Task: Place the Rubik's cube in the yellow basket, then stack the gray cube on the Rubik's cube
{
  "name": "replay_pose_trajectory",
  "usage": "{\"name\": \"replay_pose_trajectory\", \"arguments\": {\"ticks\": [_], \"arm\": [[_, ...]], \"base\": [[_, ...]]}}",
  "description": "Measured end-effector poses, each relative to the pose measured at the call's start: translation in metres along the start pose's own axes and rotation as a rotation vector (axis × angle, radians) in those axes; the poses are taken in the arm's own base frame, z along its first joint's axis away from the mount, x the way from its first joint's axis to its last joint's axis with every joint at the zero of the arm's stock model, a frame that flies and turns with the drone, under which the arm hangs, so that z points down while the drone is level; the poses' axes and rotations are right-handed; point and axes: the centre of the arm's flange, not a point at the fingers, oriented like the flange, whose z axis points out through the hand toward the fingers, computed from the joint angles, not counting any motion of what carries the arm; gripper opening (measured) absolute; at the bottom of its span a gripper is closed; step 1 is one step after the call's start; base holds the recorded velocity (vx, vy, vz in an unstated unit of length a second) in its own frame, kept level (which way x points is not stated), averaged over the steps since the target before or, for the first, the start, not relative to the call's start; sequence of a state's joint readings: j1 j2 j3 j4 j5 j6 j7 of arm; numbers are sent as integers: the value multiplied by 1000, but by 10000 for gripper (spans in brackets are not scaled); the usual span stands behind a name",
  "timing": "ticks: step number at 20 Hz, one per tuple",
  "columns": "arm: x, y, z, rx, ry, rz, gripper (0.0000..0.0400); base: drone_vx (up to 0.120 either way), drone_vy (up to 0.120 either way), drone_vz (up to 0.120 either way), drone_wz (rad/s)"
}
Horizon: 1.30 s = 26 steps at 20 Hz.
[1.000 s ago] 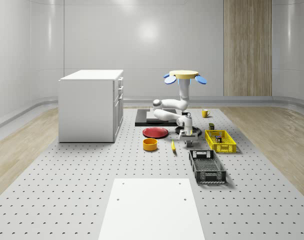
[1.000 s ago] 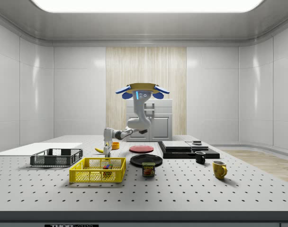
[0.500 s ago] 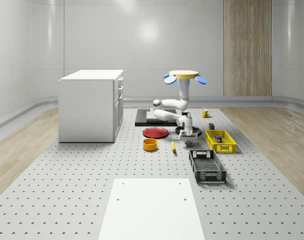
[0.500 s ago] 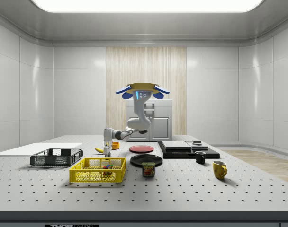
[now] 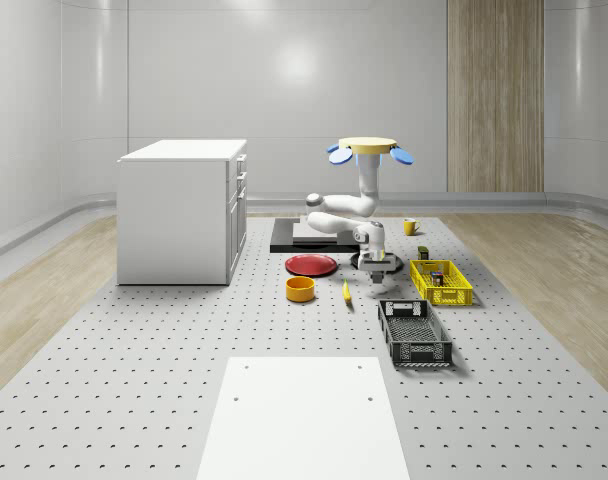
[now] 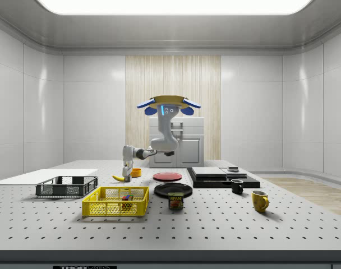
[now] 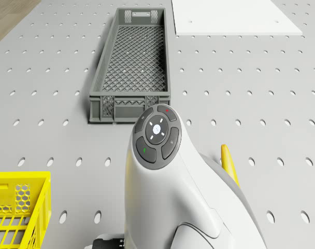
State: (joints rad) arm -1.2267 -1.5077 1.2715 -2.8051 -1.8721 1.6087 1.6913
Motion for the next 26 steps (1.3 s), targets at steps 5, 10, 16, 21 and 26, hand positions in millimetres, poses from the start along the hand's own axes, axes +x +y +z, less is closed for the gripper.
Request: {"name": "replay_pose_trajectory", "arguments": {"ticks": [5,10,16,21,26], "arm": [[0,0,-8,0,0,0,250],[0,0,-11,0,0,0,250],[0,0,-12,0,0,0,250],[0,0,-12,0,0,0,250],[0,0,-13,0,0,0,250]], "base": [[-120,120,120,0],[-120,120,120,0],[-60,120,33,0],[0,120,0,0],[0,120,0,0]]}}
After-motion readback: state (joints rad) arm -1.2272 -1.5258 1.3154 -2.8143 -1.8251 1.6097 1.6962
